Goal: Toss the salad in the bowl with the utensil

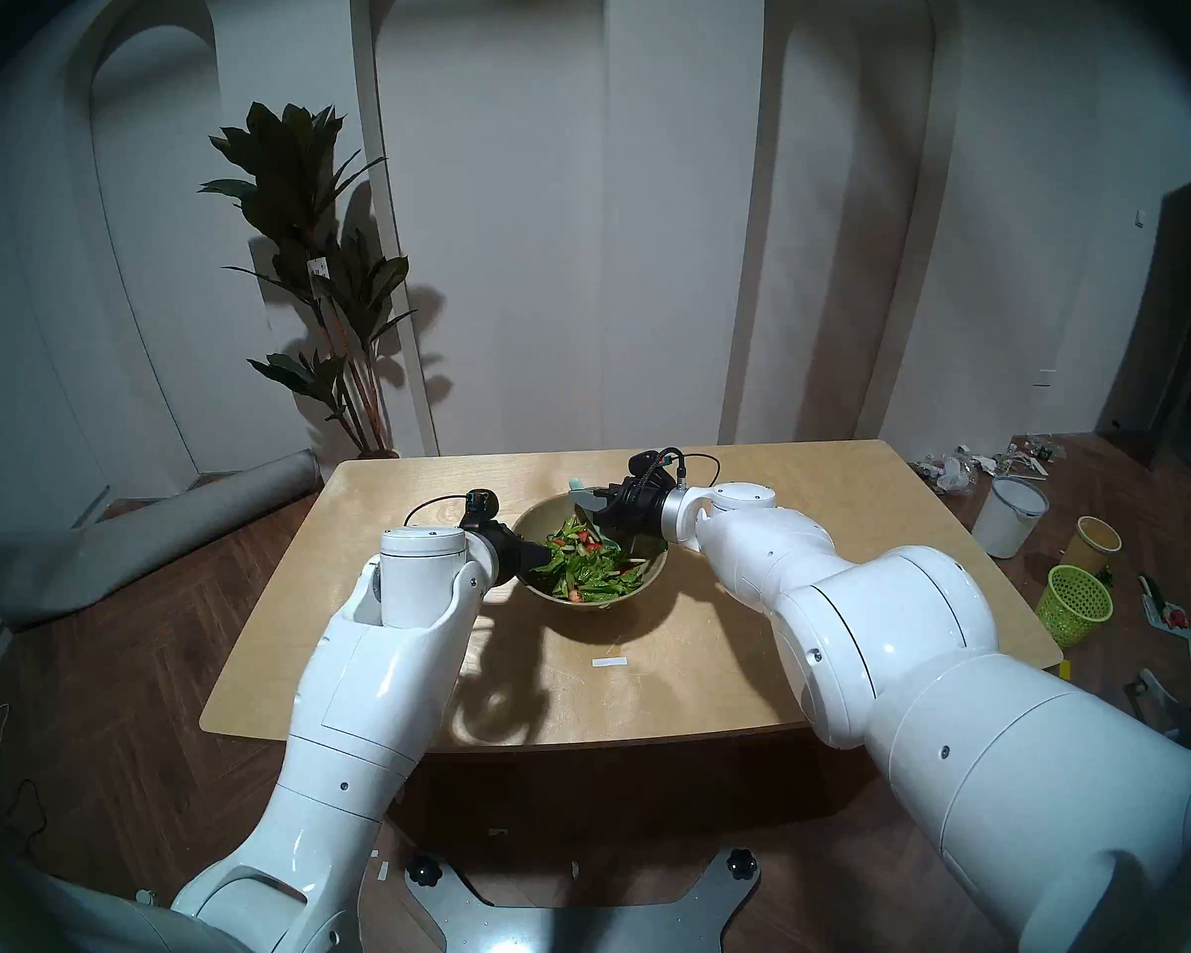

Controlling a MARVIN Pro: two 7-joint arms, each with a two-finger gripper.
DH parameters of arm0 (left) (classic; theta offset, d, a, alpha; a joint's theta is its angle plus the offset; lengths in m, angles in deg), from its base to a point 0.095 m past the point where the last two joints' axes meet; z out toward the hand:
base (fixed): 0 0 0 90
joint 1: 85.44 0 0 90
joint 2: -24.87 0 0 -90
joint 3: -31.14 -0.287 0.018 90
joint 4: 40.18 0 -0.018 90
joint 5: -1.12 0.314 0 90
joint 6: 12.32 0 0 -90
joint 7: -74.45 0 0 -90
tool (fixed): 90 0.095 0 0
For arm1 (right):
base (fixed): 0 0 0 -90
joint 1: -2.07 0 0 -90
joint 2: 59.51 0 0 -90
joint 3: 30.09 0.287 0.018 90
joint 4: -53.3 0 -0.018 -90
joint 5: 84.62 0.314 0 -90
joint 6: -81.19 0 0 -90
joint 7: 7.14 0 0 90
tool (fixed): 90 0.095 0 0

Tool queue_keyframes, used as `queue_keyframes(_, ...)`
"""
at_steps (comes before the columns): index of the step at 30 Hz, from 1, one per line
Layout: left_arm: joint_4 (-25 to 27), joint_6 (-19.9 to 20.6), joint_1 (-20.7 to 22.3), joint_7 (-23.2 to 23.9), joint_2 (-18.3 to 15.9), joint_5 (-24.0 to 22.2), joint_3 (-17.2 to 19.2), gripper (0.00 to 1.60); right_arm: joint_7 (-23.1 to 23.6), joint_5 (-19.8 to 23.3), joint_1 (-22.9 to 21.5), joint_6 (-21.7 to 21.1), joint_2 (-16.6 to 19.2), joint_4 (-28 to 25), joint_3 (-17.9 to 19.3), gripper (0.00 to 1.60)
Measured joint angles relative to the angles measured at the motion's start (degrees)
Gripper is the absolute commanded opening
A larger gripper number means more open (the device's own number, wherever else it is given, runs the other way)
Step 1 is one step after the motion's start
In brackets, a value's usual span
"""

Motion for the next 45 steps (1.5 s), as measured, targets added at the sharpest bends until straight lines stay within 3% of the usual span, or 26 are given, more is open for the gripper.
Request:
queue_keyframes(8, 0.0, 0.0, 0.0, 0.0, 0.0, 0.0, 0.0, 0.0, 4.49, 1.39, 0.46, 0.02, -0.16, 0.06, 1.7, 0.0)
queue_keyframes(20, 0.0, 0.0, 0.0, 0.0, 0.0, 0.0, -0.02, 0.0, 15.14, 4.49, 0.2, -1.49, 0.14, -0.01, 5.39, 0.0)
queue_keyframes(27, 0.0, 0.0, 0.0, 0.0, -0.01, 0.0, -0.02, 0.0, 20.97, 6.44, -0.57, -3.04, 1.52, -0.12, 7.84, 0.0)
queue_keyframes(36, 0.0, 0.01, 0.0, 0.0, -0.01, 0.0, -0.02, 0.0, 25.14, 8.15, -1.17, -3.72, 3.27, -0.14, 10.23, 0.0)
queue_keyframes(45, 0.0, 0.03, 0.01, 0.0, -0.01, 0.0, -0.02, 0.0, 27.39, 8.94, 0.85, 1.93, 3.68, -2.79, 10.87, 0.0)
